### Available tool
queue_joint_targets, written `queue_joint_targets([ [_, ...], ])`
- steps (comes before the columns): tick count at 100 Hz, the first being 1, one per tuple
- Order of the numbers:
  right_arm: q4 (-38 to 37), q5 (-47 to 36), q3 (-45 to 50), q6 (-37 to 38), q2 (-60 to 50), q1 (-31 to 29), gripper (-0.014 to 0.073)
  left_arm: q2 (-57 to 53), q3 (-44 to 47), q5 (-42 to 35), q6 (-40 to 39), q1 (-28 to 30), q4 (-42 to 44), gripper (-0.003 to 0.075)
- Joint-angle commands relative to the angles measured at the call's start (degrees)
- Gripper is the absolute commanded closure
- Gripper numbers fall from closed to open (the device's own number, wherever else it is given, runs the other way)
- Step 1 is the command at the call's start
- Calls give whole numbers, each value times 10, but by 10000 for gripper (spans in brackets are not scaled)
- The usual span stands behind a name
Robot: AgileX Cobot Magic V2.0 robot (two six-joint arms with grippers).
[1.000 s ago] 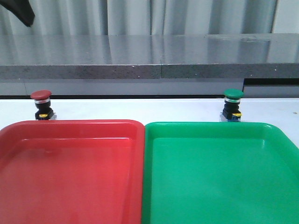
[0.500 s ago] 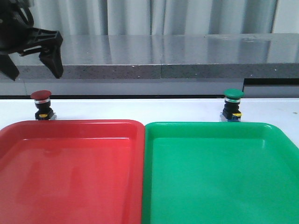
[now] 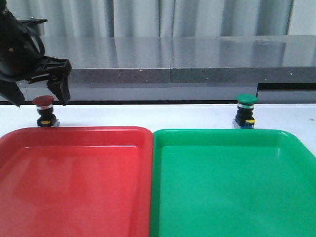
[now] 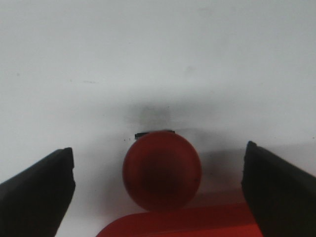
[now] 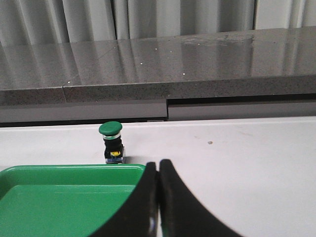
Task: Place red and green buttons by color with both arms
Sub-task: 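Lower the left gripper over the red-capped button and close on it, then lift the red-capped button with the left gripper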
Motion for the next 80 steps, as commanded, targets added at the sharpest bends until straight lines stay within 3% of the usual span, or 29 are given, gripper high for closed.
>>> queue_joint_targets([
  [1, 0, -50, -7, 0, 1, -3, 660, -21, -19, -25, 1, -4, -5, 132],
  [43, 0, -50, -7, 0, 1, -3, 660, -19, -19, -22, 1, -4, -5, 545],
  [80, 0, -50, -7, 0, 1, -3, 660, -106, -19, -2, 0, -4, -18, 576],
])
